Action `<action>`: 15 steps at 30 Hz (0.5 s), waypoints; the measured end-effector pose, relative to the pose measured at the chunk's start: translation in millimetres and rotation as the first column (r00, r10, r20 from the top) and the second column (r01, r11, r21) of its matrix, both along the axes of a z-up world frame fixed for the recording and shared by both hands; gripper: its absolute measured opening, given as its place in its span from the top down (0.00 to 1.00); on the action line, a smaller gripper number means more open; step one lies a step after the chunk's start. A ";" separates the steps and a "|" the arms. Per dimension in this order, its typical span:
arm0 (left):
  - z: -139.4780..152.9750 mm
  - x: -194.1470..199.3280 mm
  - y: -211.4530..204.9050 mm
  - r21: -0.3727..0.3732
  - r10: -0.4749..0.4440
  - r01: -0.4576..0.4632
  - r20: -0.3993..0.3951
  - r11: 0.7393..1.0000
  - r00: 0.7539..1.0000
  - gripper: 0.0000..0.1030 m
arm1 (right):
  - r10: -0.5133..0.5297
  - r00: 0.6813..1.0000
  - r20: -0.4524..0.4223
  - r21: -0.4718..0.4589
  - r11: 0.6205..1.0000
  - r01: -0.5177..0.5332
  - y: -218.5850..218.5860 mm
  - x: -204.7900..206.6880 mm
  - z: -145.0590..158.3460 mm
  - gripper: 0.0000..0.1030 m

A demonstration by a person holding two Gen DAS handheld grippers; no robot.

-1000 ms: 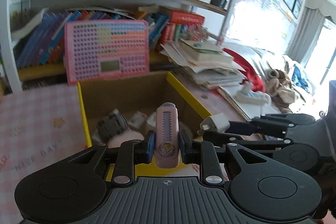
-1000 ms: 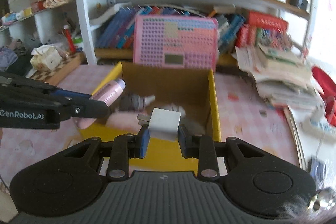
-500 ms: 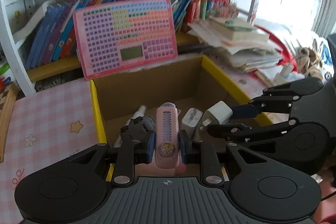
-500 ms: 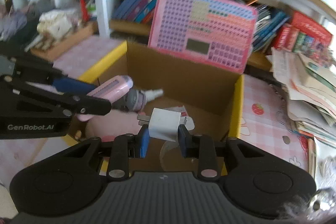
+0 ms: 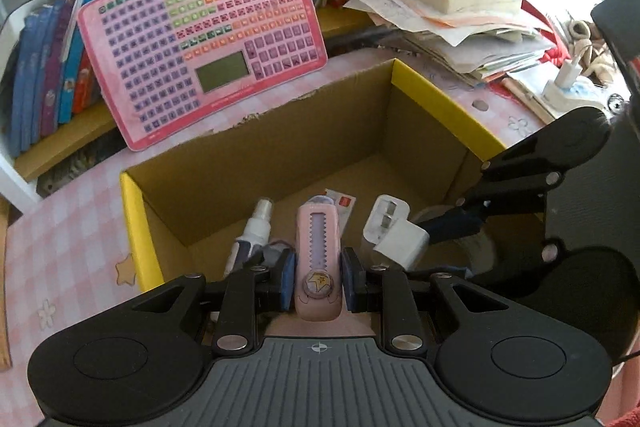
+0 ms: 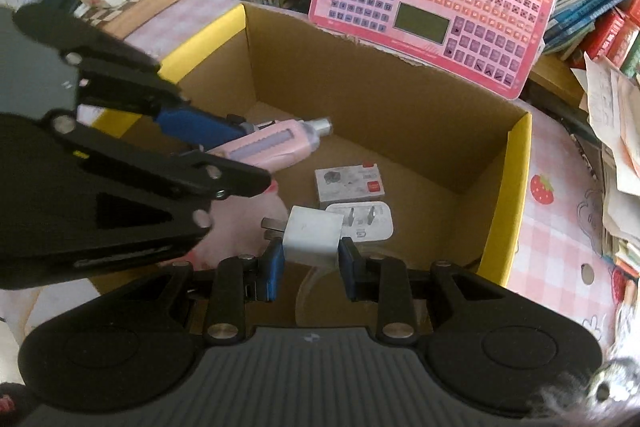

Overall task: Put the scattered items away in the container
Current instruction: 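Lower the charger cube and pink toy into the yellow box and open both tools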

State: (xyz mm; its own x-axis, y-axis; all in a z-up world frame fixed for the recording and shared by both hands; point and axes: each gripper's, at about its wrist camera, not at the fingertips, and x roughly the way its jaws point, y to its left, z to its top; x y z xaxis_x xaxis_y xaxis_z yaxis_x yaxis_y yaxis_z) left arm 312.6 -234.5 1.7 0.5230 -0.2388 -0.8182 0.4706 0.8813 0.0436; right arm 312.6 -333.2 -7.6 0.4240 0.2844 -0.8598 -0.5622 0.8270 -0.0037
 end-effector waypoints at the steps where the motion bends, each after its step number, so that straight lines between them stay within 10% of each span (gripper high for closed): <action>1: 0.1 2.2 -1.4 0.000 0.000 0.000 0.002 1.000 1.000 0.78 | -0.005 1.000 0.005 -0.009 1.000 0.005 0.8 0.9 -0.6 0.73; 15: 1.1 6.2 -16.2 0.014 0.006 -0.006 0.040 1.000 0.999 0.68 | 0.013 1.000 0.026 0.002 1.000 -0.013 -0.7 0.9 2.5 0.69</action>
